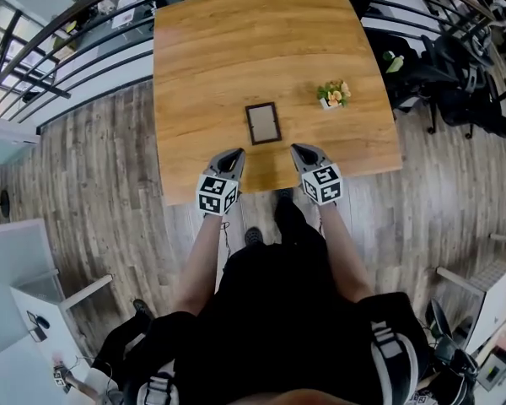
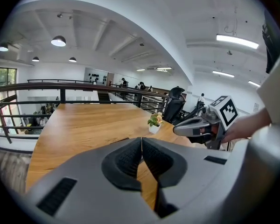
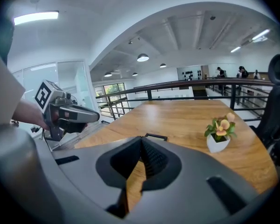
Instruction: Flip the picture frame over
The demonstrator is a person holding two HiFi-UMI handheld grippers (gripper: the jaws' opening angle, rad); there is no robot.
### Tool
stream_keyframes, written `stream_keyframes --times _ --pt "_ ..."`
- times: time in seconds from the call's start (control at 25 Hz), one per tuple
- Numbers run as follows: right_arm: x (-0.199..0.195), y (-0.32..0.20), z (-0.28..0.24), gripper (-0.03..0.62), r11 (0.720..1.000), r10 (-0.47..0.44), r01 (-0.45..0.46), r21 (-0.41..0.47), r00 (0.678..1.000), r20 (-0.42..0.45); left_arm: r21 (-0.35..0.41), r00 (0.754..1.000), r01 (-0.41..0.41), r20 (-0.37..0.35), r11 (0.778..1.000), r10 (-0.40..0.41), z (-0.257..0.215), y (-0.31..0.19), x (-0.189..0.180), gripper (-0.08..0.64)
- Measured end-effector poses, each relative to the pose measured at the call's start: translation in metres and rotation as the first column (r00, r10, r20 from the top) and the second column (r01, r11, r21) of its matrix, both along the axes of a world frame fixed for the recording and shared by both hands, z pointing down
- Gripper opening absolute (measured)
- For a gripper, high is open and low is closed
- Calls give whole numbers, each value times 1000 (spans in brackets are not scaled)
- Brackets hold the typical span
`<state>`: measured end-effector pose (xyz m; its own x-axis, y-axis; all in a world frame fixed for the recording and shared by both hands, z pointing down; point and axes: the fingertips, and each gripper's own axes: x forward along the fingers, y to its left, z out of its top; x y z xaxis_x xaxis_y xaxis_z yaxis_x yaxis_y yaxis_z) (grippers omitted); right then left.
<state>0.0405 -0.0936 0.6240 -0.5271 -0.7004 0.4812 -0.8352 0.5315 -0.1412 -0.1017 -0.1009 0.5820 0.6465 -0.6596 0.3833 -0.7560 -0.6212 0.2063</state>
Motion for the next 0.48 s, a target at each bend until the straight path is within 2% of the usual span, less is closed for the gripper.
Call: stream_keyframes --times 0.28,0.36,0.48 --pt "12 -34 -6 9 998 -47 47 35 999 16 0 999 36 20 999 -36 3 -25 13 23" --pt "11 -42 -8 40 997 -69 68 45 997 22 6 999 46 19 999 -47 1 -33 16 23" --pt "9 -51 -8 46 995 -89 88 45 996 22 6 999 50 20 999 -50 0 -41 19 23"
